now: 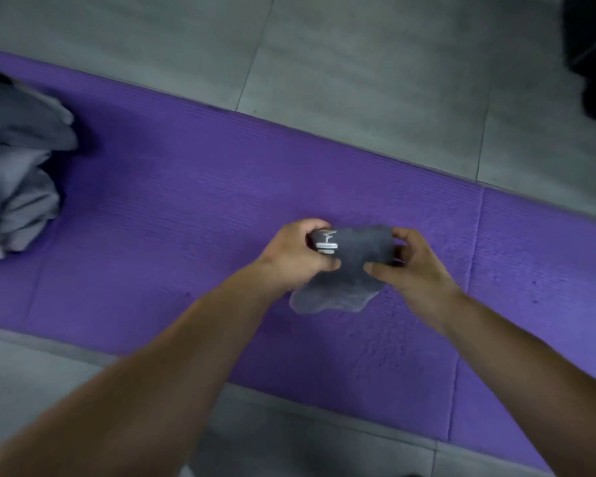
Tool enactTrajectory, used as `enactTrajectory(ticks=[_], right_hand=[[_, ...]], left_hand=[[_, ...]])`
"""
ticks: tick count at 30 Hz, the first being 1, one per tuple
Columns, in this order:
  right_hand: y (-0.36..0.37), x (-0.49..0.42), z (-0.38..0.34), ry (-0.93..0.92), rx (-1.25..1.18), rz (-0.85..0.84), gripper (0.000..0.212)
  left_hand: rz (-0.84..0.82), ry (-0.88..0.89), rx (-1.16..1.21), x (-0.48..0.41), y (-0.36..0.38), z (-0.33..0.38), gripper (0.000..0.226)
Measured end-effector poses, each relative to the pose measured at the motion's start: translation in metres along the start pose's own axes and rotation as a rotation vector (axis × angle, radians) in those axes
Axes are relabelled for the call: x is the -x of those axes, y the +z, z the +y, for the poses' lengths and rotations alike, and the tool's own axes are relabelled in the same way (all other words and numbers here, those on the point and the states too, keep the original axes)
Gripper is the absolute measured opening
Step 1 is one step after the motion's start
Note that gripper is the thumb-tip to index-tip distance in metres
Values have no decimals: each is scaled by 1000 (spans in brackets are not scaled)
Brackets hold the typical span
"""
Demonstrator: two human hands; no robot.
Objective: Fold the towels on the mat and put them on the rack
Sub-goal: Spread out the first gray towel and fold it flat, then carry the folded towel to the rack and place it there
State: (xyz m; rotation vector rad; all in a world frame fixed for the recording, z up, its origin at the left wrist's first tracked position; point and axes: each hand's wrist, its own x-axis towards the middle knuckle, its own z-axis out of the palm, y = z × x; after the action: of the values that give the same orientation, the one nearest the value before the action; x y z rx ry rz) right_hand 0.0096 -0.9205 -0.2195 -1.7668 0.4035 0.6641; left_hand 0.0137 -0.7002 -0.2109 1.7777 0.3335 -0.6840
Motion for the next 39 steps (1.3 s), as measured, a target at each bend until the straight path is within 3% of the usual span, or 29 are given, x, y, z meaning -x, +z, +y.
enactTrajectory(ticks=[6,10,17,22,24,30,34,39], right_hand=[[19,139,-146,-82,59,-81,116],[22,235,-277,-199,71,-31,120],[27,374,-452,-312,203,87,104],[36,423,-507,-311,185,215,52],[31,439,-520,-324,153,262,41],[-2,475,-538,-272,125,393,36],[-31,482,-543,-277,129,428,33],[-63,465,-549,-234,91,483,28]], left_hand=[[-11,195,61,143,-78,111,54],[-73,289,-5,238,-148,222,53],[-146,352,-149,358,-242,382,56],[-116,400,-262,400,-268,444,56],[-46,423,-325,412,-275,461,57],[270,351,-828,416,-301,494,51],[242,266,-1050,408,-298,511,54],[299,253,-1128,389,-283,544,55]])
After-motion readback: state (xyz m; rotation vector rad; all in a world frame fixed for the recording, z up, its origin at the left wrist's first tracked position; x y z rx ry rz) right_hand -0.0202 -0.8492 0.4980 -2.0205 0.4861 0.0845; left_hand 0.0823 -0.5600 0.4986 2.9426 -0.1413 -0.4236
